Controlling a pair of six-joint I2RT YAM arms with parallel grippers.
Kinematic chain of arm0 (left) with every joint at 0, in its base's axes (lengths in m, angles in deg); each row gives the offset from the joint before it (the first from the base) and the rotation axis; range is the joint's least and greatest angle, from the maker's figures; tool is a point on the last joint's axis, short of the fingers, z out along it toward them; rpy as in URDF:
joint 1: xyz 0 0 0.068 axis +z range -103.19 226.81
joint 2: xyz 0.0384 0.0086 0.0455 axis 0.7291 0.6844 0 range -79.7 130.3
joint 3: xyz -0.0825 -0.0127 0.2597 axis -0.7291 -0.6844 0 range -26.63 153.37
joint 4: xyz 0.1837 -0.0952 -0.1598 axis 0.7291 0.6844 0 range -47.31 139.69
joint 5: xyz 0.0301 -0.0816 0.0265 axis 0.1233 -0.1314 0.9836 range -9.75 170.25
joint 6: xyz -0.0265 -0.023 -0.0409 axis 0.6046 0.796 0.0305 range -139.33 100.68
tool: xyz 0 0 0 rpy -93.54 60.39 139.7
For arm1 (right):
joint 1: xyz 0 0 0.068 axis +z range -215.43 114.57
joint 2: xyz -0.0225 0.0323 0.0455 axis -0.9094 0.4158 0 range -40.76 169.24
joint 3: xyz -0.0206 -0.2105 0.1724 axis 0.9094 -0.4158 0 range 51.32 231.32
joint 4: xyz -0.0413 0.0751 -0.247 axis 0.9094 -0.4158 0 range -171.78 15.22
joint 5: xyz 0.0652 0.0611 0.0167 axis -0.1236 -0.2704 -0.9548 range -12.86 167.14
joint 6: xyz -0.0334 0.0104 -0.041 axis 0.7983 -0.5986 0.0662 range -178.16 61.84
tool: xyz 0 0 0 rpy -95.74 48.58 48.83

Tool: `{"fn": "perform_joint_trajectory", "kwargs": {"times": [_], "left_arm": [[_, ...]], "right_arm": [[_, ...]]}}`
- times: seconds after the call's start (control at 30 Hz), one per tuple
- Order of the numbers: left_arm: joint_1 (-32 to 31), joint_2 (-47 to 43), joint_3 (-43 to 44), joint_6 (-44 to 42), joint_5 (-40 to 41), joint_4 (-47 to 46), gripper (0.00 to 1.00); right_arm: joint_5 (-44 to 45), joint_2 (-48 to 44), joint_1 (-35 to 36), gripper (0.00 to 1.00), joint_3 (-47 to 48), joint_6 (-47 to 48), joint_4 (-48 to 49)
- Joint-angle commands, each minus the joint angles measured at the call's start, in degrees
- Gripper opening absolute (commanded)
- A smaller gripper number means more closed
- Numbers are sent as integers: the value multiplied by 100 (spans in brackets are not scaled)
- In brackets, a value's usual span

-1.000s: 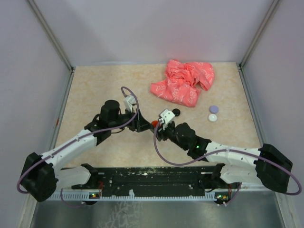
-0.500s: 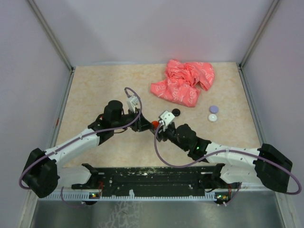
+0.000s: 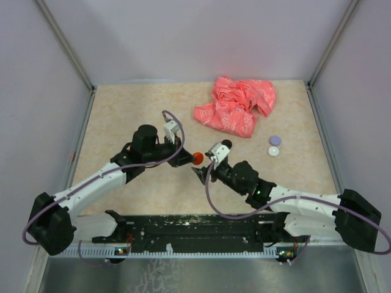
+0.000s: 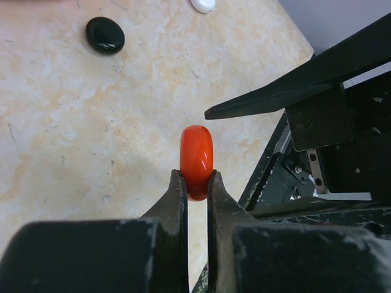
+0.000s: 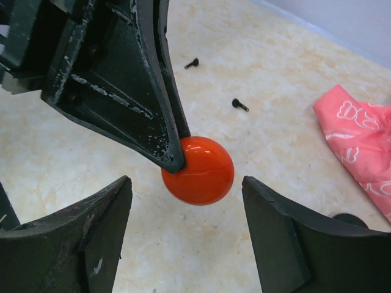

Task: Insert the wireless bluetooth earbuds into the charging case
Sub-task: Pick up the charging case at the center of the board.

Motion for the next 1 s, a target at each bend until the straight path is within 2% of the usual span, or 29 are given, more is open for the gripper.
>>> {"fn": "perform_joint_trajectory", "kwargs": {"times": [0.0, 0.2, 0.43, 0.67, 0.97], "left_arm": [[-6, -228, 415, -708, 141, 481, 1], [-3, -361, 772, -1550, 71, 1032, 1], [-3, -354, 1290, -2701, -595, 1729, 1], [-3, -415, 1527, -3389, -1274, 2071, 1], [-12, -346, 1586, -3605, -1761, 2241, 2]], "right_arm": [[-485, -470, -125, 74, -18, -135, 118], [-2250, -965, -1085, 77, -81, -525, -144], [-3990, -822, -1894, 76, 115, -572, -148], [-4817, -547, -2169, 76, 145, -209, 319], [-5567, -36, -2224, 65, 392, -464, 711]]}}
